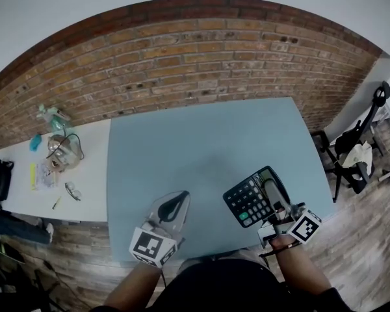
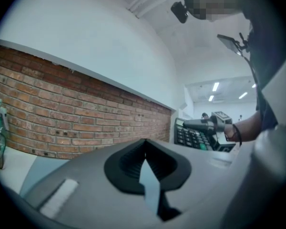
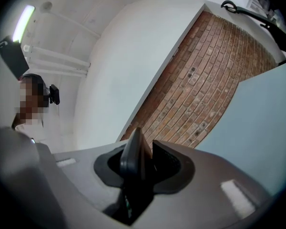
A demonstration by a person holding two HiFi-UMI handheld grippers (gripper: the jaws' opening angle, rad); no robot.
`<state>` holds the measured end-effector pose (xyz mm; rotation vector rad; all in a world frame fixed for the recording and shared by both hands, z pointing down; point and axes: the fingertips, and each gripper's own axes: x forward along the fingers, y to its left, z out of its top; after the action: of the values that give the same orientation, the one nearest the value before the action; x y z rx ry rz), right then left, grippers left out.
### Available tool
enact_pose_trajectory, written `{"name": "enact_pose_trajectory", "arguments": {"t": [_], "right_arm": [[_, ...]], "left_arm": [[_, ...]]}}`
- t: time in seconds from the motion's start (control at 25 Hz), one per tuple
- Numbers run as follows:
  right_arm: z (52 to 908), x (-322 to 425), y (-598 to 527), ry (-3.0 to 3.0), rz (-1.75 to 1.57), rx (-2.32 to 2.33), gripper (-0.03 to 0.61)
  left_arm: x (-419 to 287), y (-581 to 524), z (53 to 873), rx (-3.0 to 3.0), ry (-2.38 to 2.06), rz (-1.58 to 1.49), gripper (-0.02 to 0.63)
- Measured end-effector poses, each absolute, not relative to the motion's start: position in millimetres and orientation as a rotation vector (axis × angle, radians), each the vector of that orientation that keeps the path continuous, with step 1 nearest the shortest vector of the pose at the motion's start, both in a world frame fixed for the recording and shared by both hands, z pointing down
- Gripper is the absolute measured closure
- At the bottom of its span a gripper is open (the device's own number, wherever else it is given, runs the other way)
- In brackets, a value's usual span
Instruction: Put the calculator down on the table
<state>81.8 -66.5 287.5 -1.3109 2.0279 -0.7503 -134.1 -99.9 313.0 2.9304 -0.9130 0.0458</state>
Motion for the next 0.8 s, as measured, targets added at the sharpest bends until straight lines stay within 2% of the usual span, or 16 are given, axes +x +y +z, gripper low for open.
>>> {"name": "enact_pose_trajectory", "arguments": {"t": [0.8], "right_arm": [[307.5,87.0,-119.8,2.042,-0.830,-1.182,0.479]], "left_arm": [[-129.5,-128.2,309.1,2.915,-1.075,0.175,0.611]]}}
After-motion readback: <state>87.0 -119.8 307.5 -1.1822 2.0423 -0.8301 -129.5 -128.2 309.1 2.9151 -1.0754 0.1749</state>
